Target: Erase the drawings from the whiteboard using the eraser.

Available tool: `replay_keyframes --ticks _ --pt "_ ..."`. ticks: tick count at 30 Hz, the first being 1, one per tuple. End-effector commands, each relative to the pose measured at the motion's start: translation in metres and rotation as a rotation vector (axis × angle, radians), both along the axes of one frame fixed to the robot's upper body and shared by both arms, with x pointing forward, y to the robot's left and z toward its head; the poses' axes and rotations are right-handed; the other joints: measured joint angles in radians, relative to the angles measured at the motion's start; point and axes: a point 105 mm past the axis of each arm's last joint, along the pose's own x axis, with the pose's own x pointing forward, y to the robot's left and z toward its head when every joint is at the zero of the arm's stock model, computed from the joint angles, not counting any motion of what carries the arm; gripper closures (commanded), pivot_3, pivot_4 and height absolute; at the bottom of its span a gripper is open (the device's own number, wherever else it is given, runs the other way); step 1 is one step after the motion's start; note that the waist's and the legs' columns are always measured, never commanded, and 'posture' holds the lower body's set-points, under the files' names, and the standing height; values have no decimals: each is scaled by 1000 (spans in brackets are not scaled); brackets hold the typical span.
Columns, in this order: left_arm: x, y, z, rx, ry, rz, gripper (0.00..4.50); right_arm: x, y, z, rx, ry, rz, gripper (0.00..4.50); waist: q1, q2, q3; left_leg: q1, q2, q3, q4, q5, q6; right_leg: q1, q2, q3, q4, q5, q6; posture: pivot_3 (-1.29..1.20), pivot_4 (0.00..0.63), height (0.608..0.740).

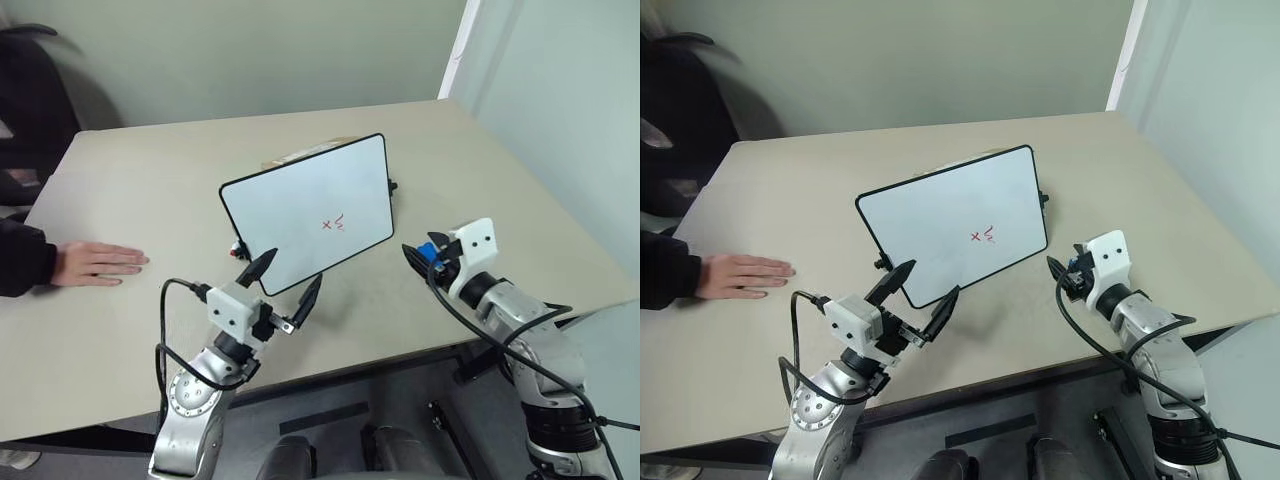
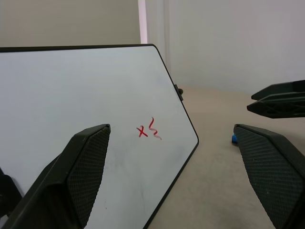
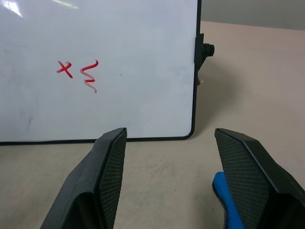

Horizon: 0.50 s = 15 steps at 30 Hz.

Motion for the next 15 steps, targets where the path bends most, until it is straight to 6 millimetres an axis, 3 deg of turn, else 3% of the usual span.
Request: replay_keyframes --ticks 1,11,15 --pt "-3 -2 12 -2 -49 1 0 1 3 16 12 -64 -2 1391 0 0 0 0 0 0 0 0 0 0 0 0 0 0 0 0 150 739" --pt "-5 -4 16 0 -57 5 0 -1 9 19 29 -71 16 1391 0 0 0 0 0 0 0 0 0 0 0 0 0 0 0 0 150 739" --pt "-4 -8 15 0 -59 10 0 -3 2 19 24 -78 15 1391 0 0 0 0 0 0 0 0 0 0 0 0 0 0 0 0 150 739"
